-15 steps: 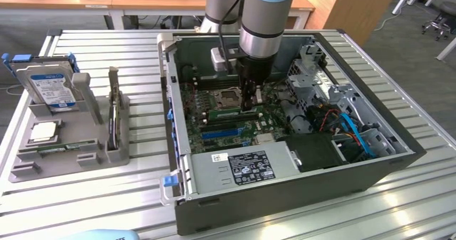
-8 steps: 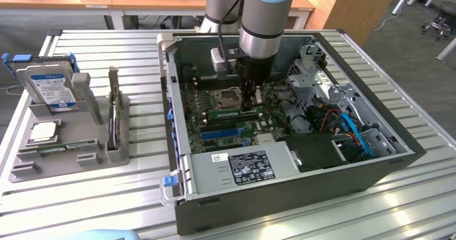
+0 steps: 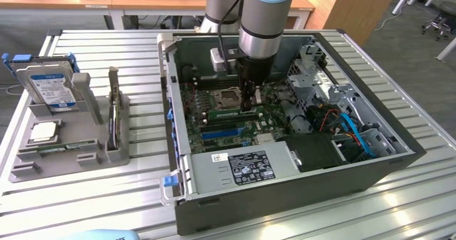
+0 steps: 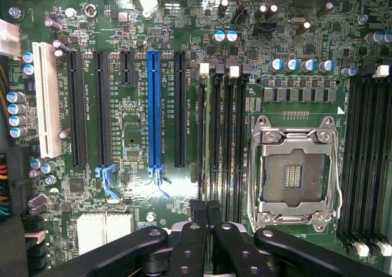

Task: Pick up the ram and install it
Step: 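Insert the ram into the slot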

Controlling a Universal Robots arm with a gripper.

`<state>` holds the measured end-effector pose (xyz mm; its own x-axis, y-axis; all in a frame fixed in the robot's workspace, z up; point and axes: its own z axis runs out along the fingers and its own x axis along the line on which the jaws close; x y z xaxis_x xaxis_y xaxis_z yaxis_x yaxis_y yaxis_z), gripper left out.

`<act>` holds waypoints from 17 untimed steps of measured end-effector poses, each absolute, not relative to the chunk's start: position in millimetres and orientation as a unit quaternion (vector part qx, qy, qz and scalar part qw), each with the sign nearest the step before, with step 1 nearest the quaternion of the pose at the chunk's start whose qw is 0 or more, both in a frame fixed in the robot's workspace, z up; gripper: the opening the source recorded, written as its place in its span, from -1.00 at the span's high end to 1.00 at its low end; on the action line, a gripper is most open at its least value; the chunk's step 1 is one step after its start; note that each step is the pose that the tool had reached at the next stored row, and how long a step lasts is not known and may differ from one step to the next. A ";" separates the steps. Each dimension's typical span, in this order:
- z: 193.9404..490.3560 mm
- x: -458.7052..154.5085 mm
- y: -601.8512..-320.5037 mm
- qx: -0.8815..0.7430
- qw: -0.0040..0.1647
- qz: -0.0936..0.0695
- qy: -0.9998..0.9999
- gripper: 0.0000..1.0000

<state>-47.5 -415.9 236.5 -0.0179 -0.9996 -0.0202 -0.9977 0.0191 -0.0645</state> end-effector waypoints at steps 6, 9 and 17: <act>235.2 -47.6 -415.9 -0.701 0.030 -0.016 0.713 0.76; 234.7 -47.6 -415.9 -0.701 0.030 -0.016 0.713 0.76; 233.6 -47.6 -415.9 -0.701 0.030 -0.016 0.713 0.76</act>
